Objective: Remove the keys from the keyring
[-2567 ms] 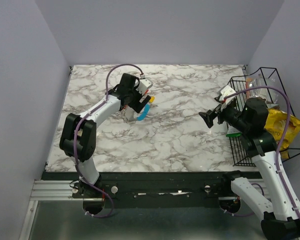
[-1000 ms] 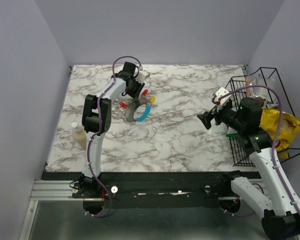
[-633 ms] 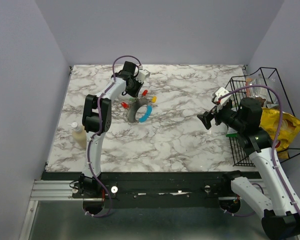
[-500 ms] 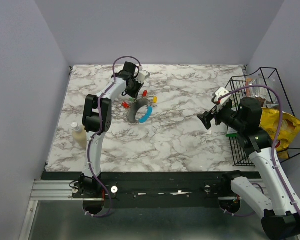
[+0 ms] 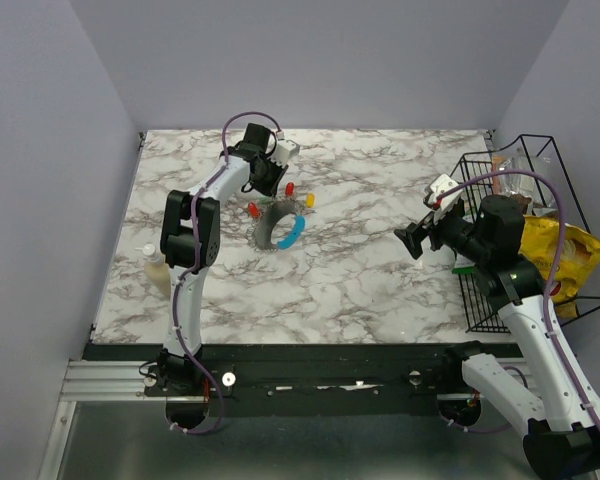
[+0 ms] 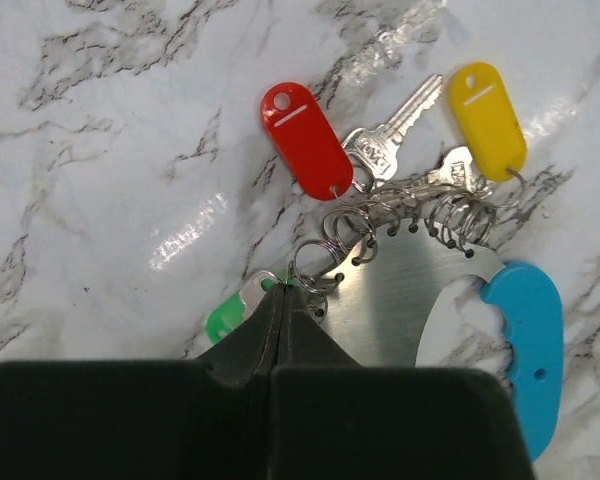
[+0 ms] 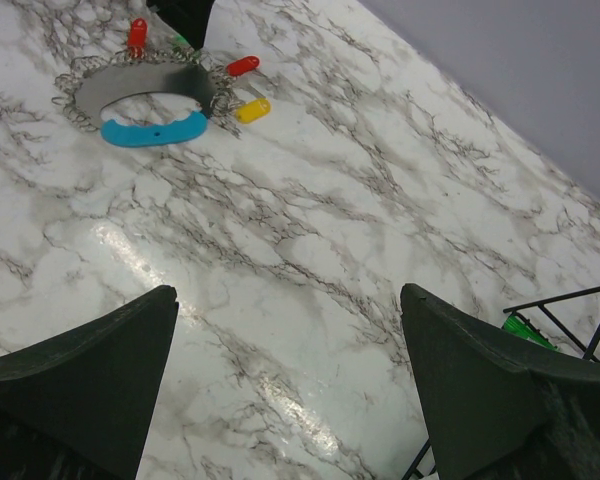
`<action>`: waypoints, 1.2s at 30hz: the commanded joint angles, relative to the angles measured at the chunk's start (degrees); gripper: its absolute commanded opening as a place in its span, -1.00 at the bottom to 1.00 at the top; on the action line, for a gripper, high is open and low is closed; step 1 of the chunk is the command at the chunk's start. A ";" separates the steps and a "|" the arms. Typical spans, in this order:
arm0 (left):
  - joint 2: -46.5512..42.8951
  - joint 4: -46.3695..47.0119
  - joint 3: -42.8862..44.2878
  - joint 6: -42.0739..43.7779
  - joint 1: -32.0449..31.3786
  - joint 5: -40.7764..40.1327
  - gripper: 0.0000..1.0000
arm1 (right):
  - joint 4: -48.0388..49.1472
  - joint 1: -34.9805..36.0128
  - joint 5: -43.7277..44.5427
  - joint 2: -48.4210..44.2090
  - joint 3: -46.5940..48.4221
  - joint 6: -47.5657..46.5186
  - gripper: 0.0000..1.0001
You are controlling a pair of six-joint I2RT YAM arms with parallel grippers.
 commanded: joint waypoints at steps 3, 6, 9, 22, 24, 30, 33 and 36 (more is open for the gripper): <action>-8.83 3.01 -4.79 -0.15 -0.82 7.37 -1.00 | 0.20 0.18 0.43 -0.09 -0.69 -0.33 1.00; -10.32 3.45 -7.60 2.48 -1.79 8.25 -0.84 | 0.20 0.27 0.34 -0.09 -0.60 -0.33 1.00; -10.15 3.10 -8.66 4.15 -3.46 6.14 -0.11 | 0.12 0.18 0.25 -0.09 -0.60 -0.24 1.00; -3.65 3.80 -3.22 2.66 -4.60 -5.36 0.23 | 0.03 0.27 0.34 -0.45 -0.69 -0.15 1.00; -2.33 4.06 -2.69 2.57 -4.60 -6.42 0.23 | 0.03 0.27 0.25 -0.36 -0.60 -0.24 1.00; 0.57 3.89 -0.32 2.40 -4.69 -6.52 0.22 | 0.03 0.27 0.17 -0.18 -0.78 -0.33 1.00; 0.92 3.10 0.92 2.57 -4.95 -5.82 0.22 | 0.03 0.36 0.17 0.08 -0.78 -0.33 1.00; 1.80 2.40 1.88 3.10 -5.65 -7.73 0.22 | 0.03 0.27 0.17 0.34 -0.78 -0.33 1.00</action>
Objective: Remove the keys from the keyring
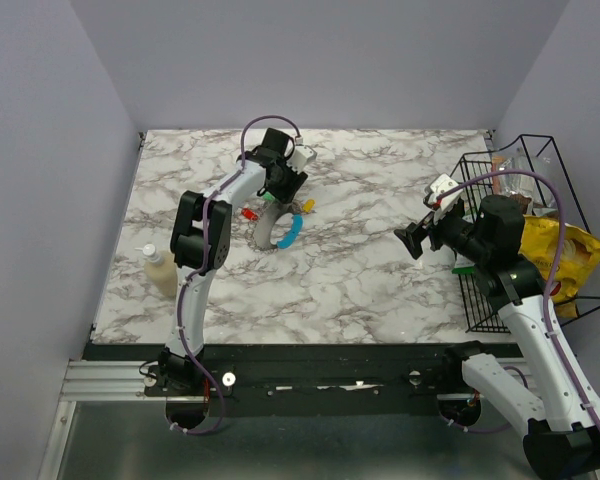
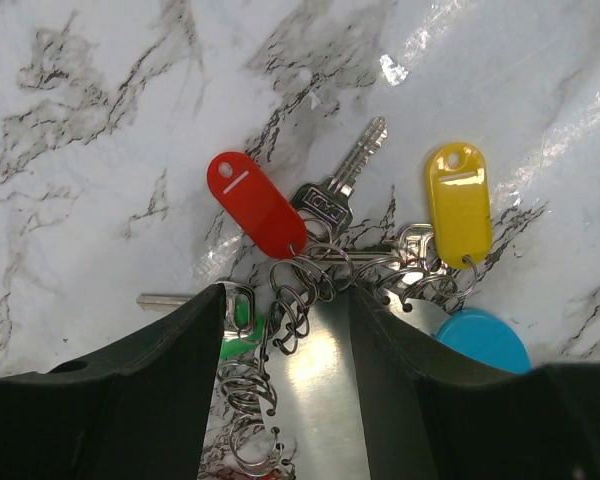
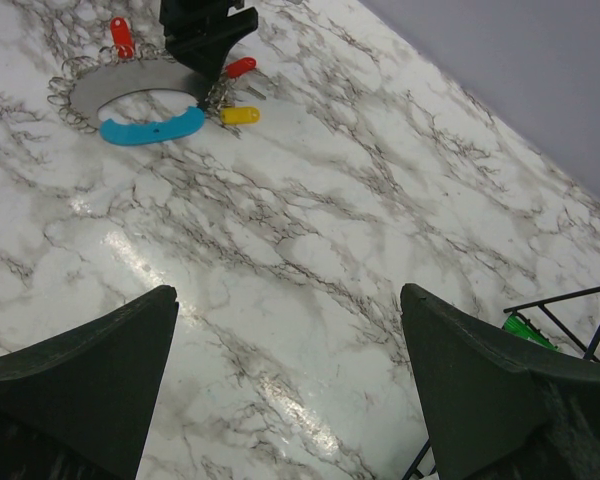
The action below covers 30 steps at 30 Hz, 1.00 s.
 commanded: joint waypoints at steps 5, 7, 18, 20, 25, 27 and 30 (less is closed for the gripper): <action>4.04 -3.87 6.22 0.44 -1.81 -5.66 0.15 | 0.05 0.36 0.19 0.43 -0.87 -0.44 1.00; 4.48 -4.14 6.23 0.35 -1.99 -6.54 0.07 | 0.05 0.27 0.10 0.26 -0.78 -0.44 1.00; 3.61 -5.46 6.23 0.17 -2.08 -7.25 -0.61 | 0.05 0.36 0.01 -0.01 -0.87 -0.44 1.00; 2.99 -4.93 5.88 0.08 -2.08 -7.33 -0.76 | 0.05 0.27 -0.25 -0.01 -0.87 -0.35 1.00; -0.78 -4.57 4.12 -0.18 -2.08 -6.11 -1.00 | -2.57 0.53 -5.33 0.69 0.01 -1.74 1.00; -4.02 -4.23 1.85 0.00 -2.08 -4.88 -1.00 | -5.64 0.89 -13.03 0.79 0.80 -2.63 1.00; -9.72 -3.43 -3.25 0.79 -2.08 -0.05 -1.00 | -7.68 2.73 -19.22 2.01 1.77 -4.04 1.00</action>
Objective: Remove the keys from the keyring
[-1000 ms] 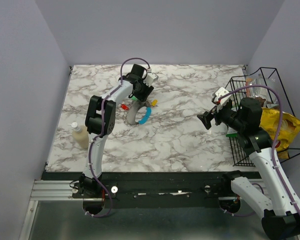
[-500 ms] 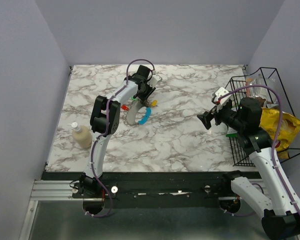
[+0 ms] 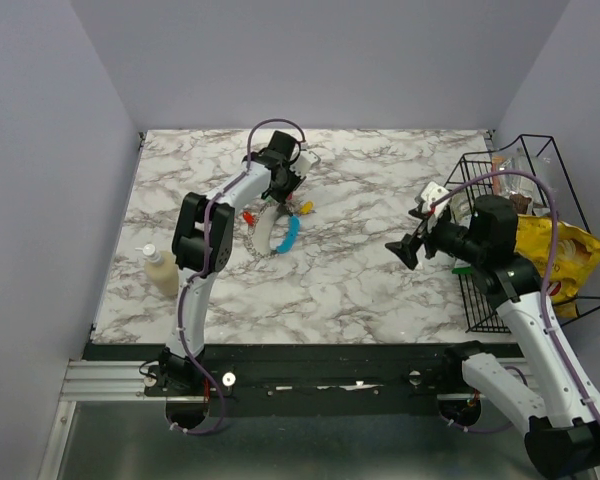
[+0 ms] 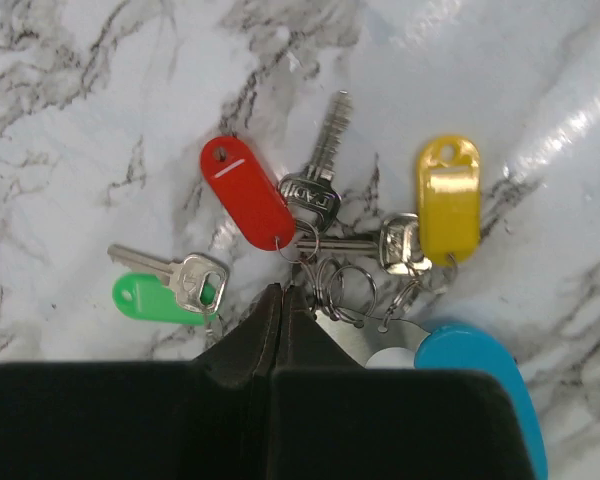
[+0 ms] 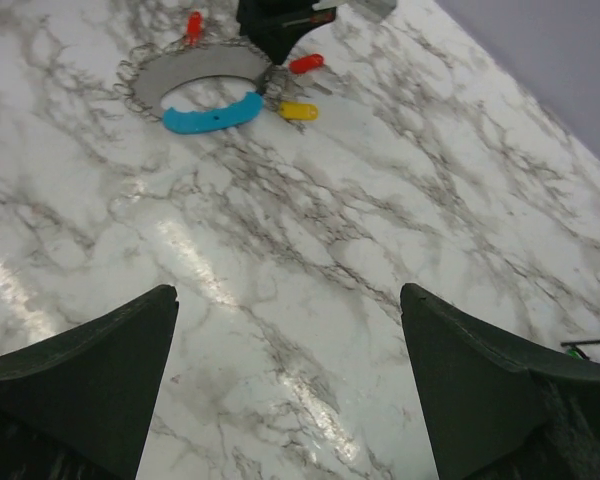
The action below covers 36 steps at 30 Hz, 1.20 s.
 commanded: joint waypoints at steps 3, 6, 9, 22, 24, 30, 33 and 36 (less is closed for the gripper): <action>-16.01 0.57 -9.31 1.49 0.06 11.19 -1.00 | -5.35 6.22 -8.84 4.07 3.58 -3.45 1.00; -21.72 0.04 -13.44 2.72 -0.02 17.16 -1.00 | -5.70 10.00 -6.80 6.63 5.61 -5.82 1.00; -27.00 -1.71 -16.52 4.91 -0.02 22.51 -1.00 | -3.78 10.89 -8.46 8.47 6.40 -7.68 1.00; -41.26 -14.19 -19.34 12.91 -2.48 40.90 -1.00 | 5.46 13.26 -14.02 16.38 6.76 -9.96 0.93; -42.83 -16.83 -18.81 15.37 -3.01 44.41 -1.00 | 5.46 14.58 -13.13 18.05 7.37 -10.92 0.86; -45.65 -23.59 -17.93 23.44 -4.07 51.18 -1.00 | 7.30 14.58 -9.53 20.87 8.96 -10.93 0.78; -46.71 -25.09 -18.37 25.30 -4.24 54.08 -1.00 | 8.45 14.75 -10.48 21.31 8.52 -10.58 0.74; -47.41 -25.62 -19.07 26.62 -4.33 56.02 -1.00 | 7.23 17.29 -11.28 21.84 8.17 -11.01 0.70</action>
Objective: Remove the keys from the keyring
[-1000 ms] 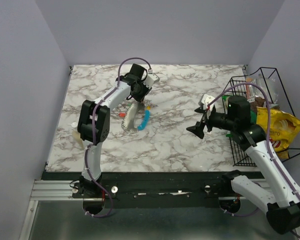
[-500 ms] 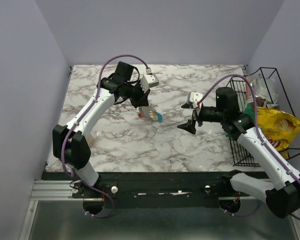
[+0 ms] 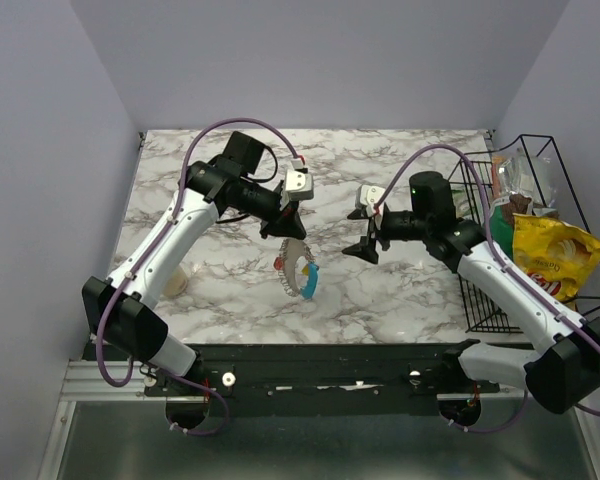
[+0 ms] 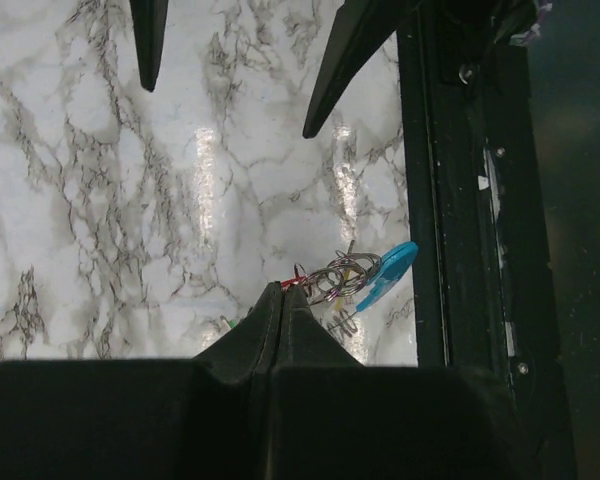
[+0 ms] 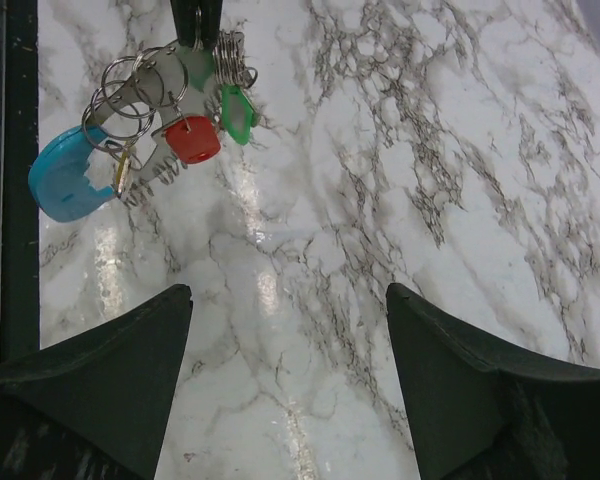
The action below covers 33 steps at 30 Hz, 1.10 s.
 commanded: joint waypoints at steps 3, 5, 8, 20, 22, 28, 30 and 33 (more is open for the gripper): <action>-2.76 -3.90 0.49 6.63 -0.38 9.26 -1.00 | -0.92 6.60 -2.30 0.53 0.71 -2.32 0.64; -2.93 -4.95 0.66 8.38 -0.55 10.23 -1.00 | -0.31 8.36 -2.57 0.44 0.36 -0.75 0.48; -3.20 -5.40 0.75 9.10 -0.64 11.02 -1.00 | 0.40 9.86 -4.32 1.31 0.80 1.19 0.31; -2.32 -5.31 1.19 10.33 -0.73 13.83 -1.00 | -0.66 11.18 -9.69 2.90 0.35 2.24 0.05; -2.06 -5.31 1.28 10.24 -0.64 13.83 -1.00 | -0.66 11.45 -10.74 2.90 0.27 2.94 0.01; -1.36 -5.05 1.71 10.51 -0.73 13.92 -1.00 | 0.13 12.50 -11.10 2.20 -0.43 4.18 -0.11; -1.18 -4.96 1.80 10.51 -0.73 14.10 -1.00 | 0.83 12.59 -10.75 2.02 -0.70 4.70 -0.20; -0.92 -4.52 2.07 9.81 -0.73 14.36 -1.00 | 1.88 12.59 -10.74 2.11 -1.05 5.41 -0.28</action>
